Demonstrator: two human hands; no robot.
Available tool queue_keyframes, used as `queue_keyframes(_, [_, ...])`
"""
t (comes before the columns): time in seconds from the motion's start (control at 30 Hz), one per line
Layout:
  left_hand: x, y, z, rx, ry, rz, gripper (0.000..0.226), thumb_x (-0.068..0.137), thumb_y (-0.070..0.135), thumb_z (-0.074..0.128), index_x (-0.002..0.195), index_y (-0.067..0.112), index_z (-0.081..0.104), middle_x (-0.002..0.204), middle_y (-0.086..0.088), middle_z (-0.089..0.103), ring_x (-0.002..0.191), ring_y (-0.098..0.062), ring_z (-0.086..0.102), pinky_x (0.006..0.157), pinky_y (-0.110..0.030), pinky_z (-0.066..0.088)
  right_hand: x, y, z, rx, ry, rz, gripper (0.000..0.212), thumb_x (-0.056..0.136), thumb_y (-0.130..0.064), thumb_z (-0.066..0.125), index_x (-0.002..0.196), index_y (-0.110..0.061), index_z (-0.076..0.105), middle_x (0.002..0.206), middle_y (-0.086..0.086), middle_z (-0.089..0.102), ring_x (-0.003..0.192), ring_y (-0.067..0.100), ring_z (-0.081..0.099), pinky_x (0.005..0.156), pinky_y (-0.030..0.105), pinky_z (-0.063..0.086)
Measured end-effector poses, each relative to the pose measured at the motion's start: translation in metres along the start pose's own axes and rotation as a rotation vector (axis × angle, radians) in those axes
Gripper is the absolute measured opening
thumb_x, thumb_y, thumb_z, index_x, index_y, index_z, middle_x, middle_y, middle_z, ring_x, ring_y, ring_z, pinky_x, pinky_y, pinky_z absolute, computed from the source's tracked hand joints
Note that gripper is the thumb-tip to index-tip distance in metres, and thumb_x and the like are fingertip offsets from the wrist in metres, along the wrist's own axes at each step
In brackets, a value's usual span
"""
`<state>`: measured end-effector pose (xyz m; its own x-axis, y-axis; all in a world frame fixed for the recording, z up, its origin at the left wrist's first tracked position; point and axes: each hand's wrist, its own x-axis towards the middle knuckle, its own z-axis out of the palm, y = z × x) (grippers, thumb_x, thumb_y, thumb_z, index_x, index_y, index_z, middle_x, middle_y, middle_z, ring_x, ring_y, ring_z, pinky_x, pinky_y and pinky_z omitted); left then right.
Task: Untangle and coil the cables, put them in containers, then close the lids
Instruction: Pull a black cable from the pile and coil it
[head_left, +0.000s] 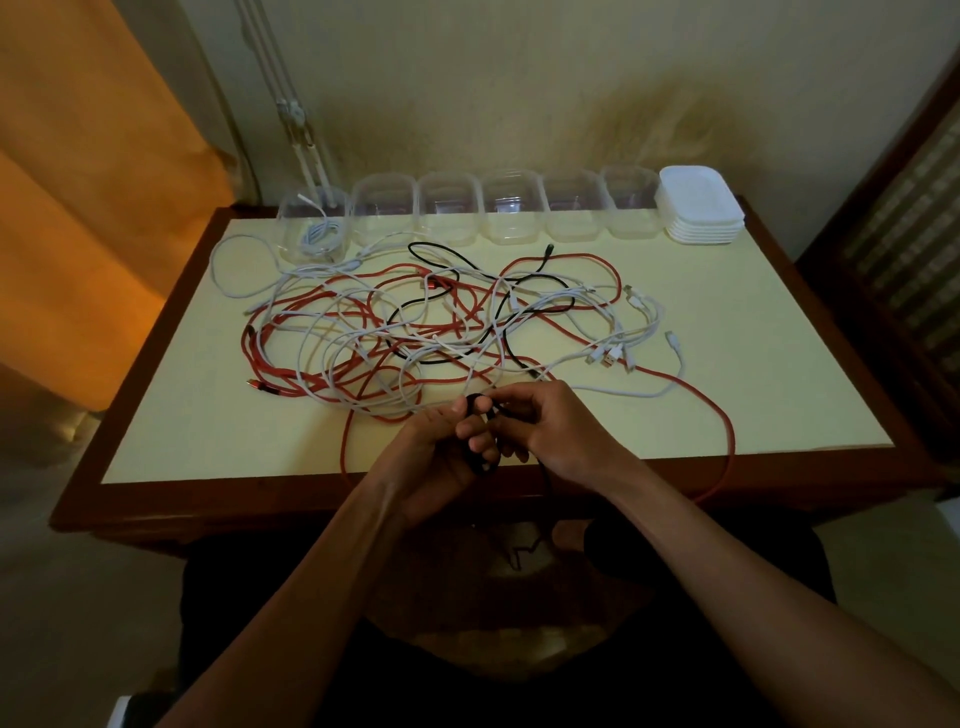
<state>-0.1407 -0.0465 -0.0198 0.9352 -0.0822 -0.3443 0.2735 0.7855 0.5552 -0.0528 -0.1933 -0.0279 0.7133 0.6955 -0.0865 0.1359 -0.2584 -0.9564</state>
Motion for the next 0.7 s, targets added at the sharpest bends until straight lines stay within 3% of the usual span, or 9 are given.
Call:
queue_keyframes(0.1, [0.000, 0.001, -0.003, 0.013, 0.017, -0.027, 0.017, 0.096, 0.012, 0.040, 0.092, 0.005, 0.055, 0.061, 0.001, 0.043, 0.060, -0.013, 0.050, 0.064, -0.026, 0.050, -0.002, -0.002, -0.003, -0.087, -0.021, -0.068, 0.028, 0.095, -0.003, 0.062, 0.120, -0.011, 0.070, 0.088, -0.006, 0.074, 0.071, 0.000, 0.067, 0.062, 0.015, 0.048])
queue_keyframes(0.2, [-0.001, 0.002, -0.005, 0.052, 0.002, -0.044, 0.030, 0.101, 0.005, 0.027, 0.083, 0.008, 0.051, 0.063, -0.002, 0.048, 0.064, -0.017, 0.054, 0.069, -0.029, 0.051, -0.003, -0.001, -0.004, -0.094, -0.033, -0.124, 0.028, 0.094, -0.003, 0.062, 0.118, -0.014, 0.071, 0.087, 0.000, 0.075, 0.068, 0.012, 0.068, 0.060, 0.027, 0.053])
queue_keyframes(0.27, [-0.003, 0.003, -0.002, 0.096, 0.001, -0.021, 0.035, 0.099, 0.003, 0.024, 0.078, 0.011, 0.051, 0.061, -0.001, 0.042, 0.057, -0.014, 0.046, 0.062, -0.028, 0.044, -0.003, 0.000, -0.005, -0.055, -0.018, -0.131, 0.029, 0.094, -0.002, 0.062, 0.118, -0.017, 0.070, 0.085, 0.002, 0.074, 0.064, 0.019, 0.067, 0.058, 0.031, 0.055])
queue_keyframes(0.37, [-0.007, 0.007, 0.005, 0.056, 0.031, 0.016, 0.033, 0.092, 0.004, 0.031, 0.071, 0.014, 0.055, 0.058, 0.003, 0.028, 0.050, -0.010, 0.027, 0.053, -0.025, 0.028, -0.002, 0.004, -0.009, 0.025, 0.060, -0.094, 0.024, 0.096, -0.005, 0.060, 0.118, -0.009, 0.069, 0.069, -0.003, 0.069, 0.057, 0.014, 0.063, 0.057, 0.027, 0.052])
queue_keyframes(0.5, [-0.002, 0.011, 0.010, -0.093, 0.107, 0.062, 0.025, 0.093, 0.012, 0.036, 0.071, 0.014, 0.046, 0.060, 0.006, 0.015, 0.051, -0.009, 0.013, 0.051, -0.024, 0.016, -0.005, 0.018, 0.001, -0.072, 0.154, -0.039, 0.019, 0.101, -0.014, 0.054, 0.112, -0.013, 0.070, 0.064, 0.002, 0.063, 0.049, 0.015, 0.059, 0.049, 0.031, 0.050])
queue_keyframes(0.6, [0.007, 0.018, 0.009, -0.197, 0.133, 0.145, 0.042, 0.103, 0.038, 0.031, 0.071, 0.016, 0.044, 0.058, 0.006, 0.021, 0.049, -0.009, 0.020, 0.053, -0.025, 0.021, -0.020, 0.022, 0.016, -0.179, -0.108, 0.090, 0.022, 0.104, -0.021, 0.047, 0.122, -0.022, 0.061, 0.068, 0.005, 0.065, 0.046, 0.014, 0.059, 0.047, 0.026, 0.049])
queue_keyframes(0.7, [0.012, 0.027, -0.003, -0.045, 0.204, 0.249, 0.048, 0.101, 0.053, 0.025, 0.078, 0.015, 0.043, 0.063, 0.003, 0.026, 0.055, -0.012, 0.027, 0.060, -0.029, 0.028, -0.033, 0.009, 0.013, -0.229, -0.376, 0.189, 0.026, 0.102, -0.028, 0.052, 0.127, -0.023, 0.056, 0.071, 0.002, 0.067, 0.052, 0.012, 0.060, 0.053, 0.027, 0.050])
